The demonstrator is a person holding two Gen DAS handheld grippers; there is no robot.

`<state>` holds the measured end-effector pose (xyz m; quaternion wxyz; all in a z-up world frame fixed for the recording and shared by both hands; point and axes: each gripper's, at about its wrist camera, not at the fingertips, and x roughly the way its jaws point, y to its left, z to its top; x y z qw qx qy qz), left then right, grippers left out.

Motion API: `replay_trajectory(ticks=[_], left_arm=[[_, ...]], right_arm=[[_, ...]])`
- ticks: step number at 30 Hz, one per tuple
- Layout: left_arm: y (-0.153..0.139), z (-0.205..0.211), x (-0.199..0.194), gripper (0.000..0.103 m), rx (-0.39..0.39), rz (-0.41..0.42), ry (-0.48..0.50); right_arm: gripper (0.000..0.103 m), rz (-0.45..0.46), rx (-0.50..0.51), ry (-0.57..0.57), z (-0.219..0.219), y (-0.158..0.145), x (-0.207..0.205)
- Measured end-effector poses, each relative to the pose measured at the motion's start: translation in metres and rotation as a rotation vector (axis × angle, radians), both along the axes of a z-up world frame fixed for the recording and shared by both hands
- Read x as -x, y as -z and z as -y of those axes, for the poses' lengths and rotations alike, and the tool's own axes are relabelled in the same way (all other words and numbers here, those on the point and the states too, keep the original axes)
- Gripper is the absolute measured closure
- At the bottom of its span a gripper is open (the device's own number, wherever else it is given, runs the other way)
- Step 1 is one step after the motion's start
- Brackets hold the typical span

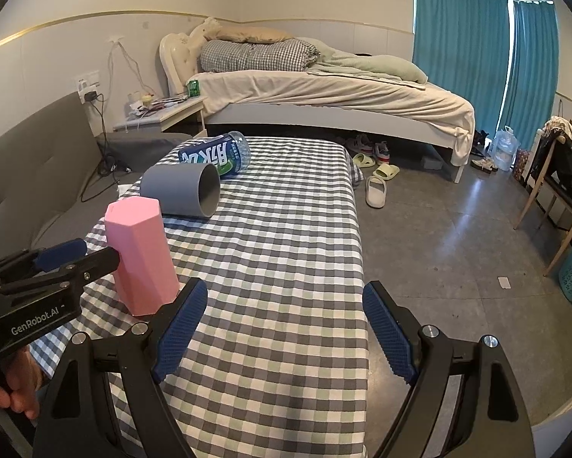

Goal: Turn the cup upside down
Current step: 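Grasp the pink cup with the left gripper while the right gripper releases it, then rotate the pink cup upright with the left gripper and lower it onto the table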

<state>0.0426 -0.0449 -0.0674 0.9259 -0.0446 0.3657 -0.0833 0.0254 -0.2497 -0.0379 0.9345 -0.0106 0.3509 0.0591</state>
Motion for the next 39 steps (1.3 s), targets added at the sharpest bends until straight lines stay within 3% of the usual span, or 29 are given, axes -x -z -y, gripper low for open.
replay_trajectory(ticks=[4,10,12,15,25,32,39], left_arm=[[0.008,0.004,0.006,0.024,0.019,0.000,0.024],[0.026,0.022,-0.011,0.024,-0.121,-0.012,0.044],[0.033,0.021,-0.018,0.025,-0.095,-0.033,0.051],[0.042,0.021,-0.025,0.038,-0.065,-0.058,0.056],[0.036,0.034,-0.042,0.038,-0.062,-0.009,0.062],[0.044,0.032,-0.062,0.038,-0.028,-0.046,0.058],[0.046,0.036,-0.059,0.033,-0.072,-0.070,0.097]], right_arm=[[0.020,0.002,-0.015,0.004,0.002,-0.001,-0.002],[0.020,-0.007,-0.031,-0.003,0.001,0.000,-0.005],[0.020,-0.008,-0.025,-0.006,0.000,0.000,-0.006],[0.020,-0.013,-0.024,-0.004,0.001,0.002,-0.006],[0.020,0.012,-0.029,0.001,0.003,-0.001,-0.019],[0.020,-0.008,-0.040,0.001,0.002,0.003,-0.027],[0.020,-0.020,-0.048,0.001,-0.001,0.006,-0.030]])
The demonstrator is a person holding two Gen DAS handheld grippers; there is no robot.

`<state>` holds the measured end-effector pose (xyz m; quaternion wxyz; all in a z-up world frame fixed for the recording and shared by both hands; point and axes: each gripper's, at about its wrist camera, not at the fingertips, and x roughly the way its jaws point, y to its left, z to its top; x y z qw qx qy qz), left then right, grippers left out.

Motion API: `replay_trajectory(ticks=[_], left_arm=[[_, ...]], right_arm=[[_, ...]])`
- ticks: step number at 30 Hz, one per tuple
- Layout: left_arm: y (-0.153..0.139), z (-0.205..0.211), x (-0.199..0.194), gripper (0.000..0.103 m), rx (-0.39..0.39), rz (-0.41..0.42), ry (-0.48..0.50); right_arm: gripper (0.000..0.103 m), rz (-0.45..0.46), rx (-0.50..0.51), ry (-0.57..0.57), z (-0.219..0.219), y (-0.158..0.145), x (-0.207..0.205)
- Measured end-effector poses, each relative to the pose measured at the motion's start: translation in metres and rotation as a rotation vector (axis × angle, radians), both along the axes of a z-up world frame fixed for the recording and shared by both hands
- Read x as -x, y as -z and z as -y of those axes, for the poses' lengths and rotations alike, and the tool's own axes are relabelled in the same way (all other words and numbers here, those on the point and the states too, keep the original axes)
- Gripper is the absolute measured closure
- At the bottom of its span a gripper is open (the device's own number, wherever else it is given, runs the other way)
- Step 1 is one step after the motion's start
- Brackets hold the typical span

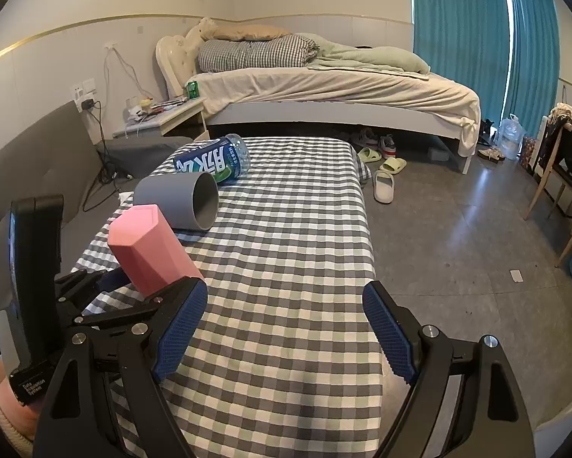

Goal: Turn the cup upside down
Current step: 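Rotate the pink cup upright with the left gripper and lower it onto the table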

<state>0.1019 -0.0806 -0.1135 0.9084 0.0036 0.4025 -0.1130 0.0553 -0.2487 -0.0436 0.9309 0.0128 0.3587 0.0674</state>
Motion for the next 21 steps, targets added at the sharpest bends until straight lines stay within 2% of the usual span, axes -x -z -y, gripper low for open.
replay_trajectory(ticks=[1,3,11,17,21], left_arm=[[0.001,0.000,0.003,0.026,0.013,0.003,0.016],[0.001,0.002,0.012,0.022,0.011,0.019,0.034],[-0.010,-0.003,0.057,0.018,-0.079,0.044,0.050],[-0.037,-0.037,0.093,0.018,-0.027,0.089,-0.035],[-0.063,-0.055,0.107,0.018,0.007,0.154,-0.091]], right_arm=[[0.020,0.000,0.001,0.000,0.000,0.000,0.001],[0.020,0.002,-0.001,0.001,-0.001,-0.001,0.003],[0.020,0.031,-0.045,0.044,0.006,-0.011,0.022],[0.019,0.020,-0.143,0.107,0.017,-0.017,0.047],[0.019,0.052,-0.114,0.110,0.014,-0.025,0.067]])
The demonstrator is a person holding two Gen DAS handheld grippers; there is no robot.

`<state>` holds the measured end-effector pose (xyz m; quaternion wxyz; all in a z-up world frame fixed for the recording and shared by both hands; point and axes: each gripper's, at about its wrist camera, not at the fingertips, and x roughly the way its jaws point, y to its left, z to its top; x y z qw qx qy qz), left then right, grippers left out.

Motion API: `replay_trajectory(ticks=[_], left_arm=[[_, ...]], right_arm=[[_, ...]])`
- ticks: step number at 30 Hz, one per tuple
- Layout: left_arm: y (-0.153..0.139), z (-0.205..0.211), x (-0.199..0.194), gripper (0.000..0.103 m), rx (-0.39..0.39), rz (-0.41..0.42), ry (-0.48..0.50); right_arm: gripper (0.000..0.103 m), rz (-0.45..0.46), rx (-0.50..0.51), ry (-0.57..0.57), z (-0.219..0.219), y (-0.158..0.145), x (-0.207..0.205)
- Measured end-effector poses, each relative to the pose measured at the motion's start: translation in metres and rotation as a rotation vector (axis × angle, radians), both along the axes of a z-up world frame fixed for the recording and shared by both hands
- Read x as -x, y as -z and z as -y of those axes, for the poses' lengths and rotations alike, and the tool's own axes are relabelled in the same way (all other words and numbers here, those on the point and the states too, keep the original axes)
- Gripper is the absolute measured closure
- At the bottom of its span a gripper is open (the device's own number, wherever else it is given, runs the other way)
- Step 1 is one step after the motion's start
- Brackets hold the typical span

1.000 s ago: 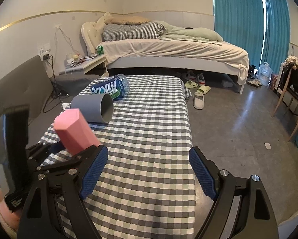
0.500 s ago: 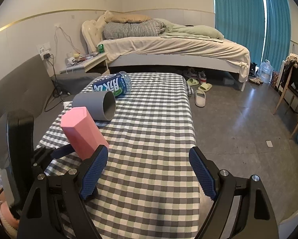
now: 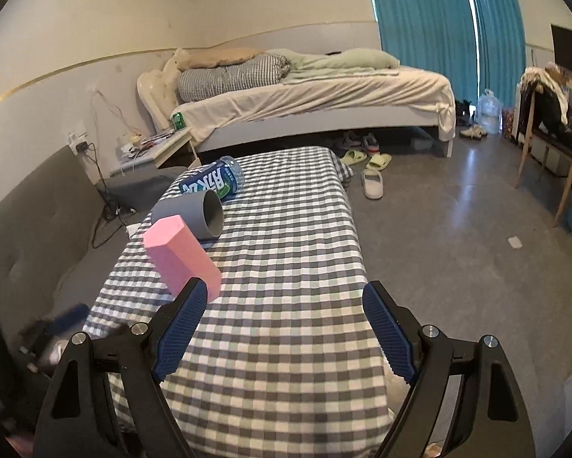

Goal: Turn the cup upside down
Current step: 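Rotate the pink cup upright with the left gripper and lower it onto the table, then open the left gripper and withdraw it from the pink cup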

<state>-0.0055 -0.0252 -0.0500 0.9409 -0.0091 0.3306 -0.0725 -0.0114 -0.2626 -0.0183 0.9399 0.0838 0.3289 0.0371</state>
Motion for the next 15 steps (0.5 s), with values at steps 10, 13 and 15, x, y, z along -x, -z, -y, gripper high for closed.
replay_trajectory(ticks=[10,13,15], left_arm=[[-0.048,-0.011,0.042,0.011,-0.014,0.242,-0.058],[-0.043,-0.007,0.043,0.004,-0.047,0.265,-0.072],[-0.039,-0.004,0.041,0.004,-0.072,0.265,-0.079]], right_arm=[[0.008,0.122,0.083,-0.046,-0.023,-0.018,0.032],[0.005,0.150,0.096,-0.050,-0.026,-0.020,0.035],[0.000,0.152,0.098,-0.042,-0.027,-0.019,0.033]])
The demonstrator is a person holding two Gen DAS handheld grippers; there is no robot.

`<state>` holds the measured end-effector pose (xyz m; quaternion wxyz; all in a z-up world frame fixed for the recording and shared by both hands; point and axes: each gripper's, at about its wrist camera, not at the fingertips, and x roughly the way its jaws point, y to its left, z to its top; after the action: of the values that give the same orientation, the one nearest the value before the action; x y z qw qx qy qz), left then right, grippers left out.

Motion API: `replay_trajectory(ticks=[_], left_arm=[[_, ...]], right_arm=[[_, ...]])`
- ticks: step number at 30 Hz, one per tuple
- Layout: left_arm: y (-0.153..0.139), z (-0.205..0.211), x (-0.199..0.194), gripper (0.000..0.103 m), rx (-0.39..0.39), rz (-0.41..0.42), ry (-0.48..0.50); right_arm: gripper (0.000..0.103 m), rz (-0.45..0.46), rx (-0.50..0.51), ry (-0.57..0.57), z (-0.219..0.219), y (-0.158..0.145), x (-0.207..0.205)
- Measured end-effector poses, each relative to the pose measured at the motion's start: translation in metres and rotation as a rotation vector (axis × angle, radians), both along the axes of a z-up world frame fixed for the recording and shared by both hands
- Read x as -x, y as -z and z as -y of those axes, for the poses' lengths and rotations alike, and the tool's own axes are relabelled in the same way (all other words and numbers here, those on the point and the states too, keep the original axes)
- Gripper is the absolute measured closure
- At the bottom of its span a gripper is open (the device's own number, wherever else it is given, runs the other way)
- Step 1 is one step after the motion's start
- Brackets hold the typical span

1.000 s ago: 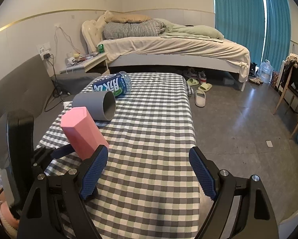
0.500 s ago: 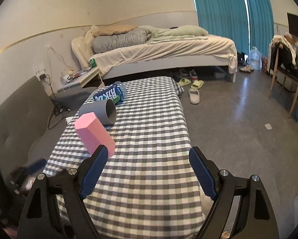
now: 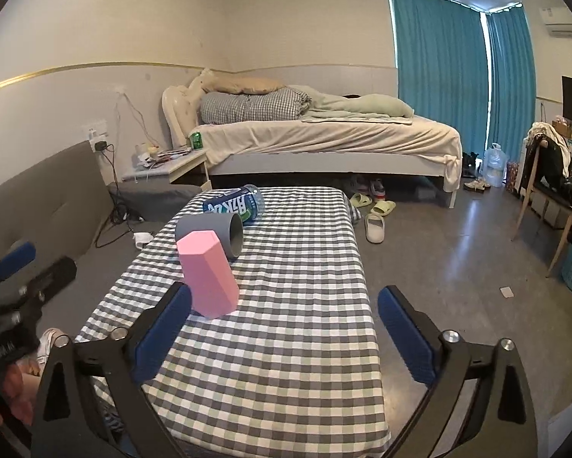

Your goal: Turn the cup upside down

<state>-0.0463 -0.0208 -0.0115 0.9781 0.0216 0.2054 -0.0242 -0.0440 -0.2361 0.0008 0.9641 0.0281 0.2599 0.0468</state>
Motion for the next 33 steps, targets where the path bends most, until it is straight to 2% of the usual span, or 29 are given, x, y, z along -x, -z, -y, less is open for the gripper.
replay_trajectory(ticks=[5,11,33], left_arm=[[0.008,-0.001,-0.007,0.004,-0.025,-0.008,-0.034],[0.014,-0.009,-0.016,0.004,0.009,-0.032,-0.069],[0.020,-0.015,-0.018,0.004,0.049,-0.058,-0.075]], right_arm=[[0.000,-0.021,-0.025,0.022,0.004,0.005,-0.009],[0.000,-0.012,-0.002,0.010,-0.002,0.006,-0.014],[0.000,-0.010,0.016,-0.007,-0.005,0.008,-0.014]])
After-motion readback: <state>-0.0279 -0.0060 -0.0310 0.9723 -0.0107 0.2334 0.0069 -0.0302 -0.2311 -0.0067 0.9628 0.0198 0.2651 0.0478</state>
